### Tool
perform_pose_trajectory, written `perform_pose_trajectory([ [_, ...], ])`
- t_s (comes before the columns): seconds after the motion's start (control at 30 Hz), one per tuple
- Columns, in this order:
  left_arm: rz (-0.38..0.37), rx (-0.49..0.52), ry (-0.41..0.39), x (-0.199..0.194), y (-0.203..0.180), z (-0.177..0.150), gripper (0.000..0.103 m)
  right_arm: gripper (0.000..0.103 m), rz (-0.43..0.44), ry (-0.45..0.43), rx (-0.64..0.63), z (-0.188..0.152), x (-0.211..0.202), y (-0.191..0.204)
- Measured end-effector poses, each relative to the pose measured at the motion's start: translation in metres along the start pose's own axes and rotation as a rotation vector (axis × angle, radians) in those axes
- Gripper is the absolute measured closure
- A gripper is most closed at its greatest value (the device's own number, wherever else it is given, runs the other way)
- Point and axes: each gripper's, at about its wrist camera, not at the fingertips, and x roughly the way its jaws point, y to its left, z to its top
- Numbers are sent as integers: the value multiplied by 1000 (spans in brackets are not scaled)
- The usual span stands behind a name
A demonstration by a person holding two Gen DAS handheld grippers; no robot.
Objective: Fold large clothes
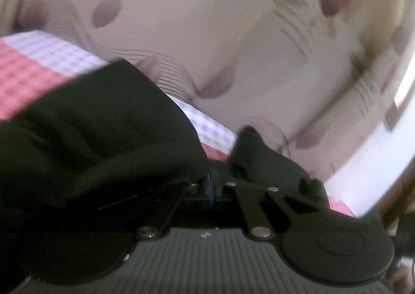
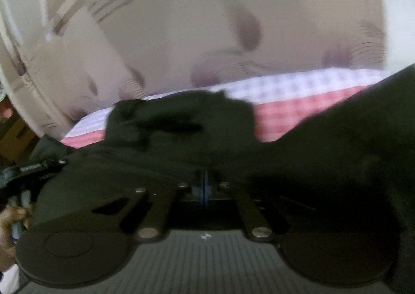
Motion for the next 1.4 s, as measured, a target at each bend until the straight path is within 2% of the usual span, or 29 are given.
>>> perform_pose_trajectory([
  [0.27, 104, -121, -22, -18, 41, 10, 92, 103, -58, -71, 121, -19, -42, -76],
  [0.37, 132, -192, -33, -27, 61, 12, 92, 103, -90, -85, 131, -25, -53, -92],
  [0.47, 155, -192, -10, -27, 65, 17, 92, 103, -91, -101, 164, -29, -63, -110],
  [0.63, 154, -209, 10, -30, 68, 15, 92, 103, -176, -107, 42, -34, -67, -94],
  [0.73, 141, -226, 32, -28, 72, 14, 92, 103, -247, -99, -74, -35, -62, -79],
  [0.93, 142, -237, 38, -23, 76, 12, 92, 103, -298, -83, -174, -36, -53, -71],
  [1.27, 127, -256, 29, -26, 78, 9, 92, 103, -278, -84, -152, -38, -56, -73],
  [1.4, 115, -280, 27, -26, 81, 10, 91, 103, -213, -87, -70, -35, -57, -89],
])
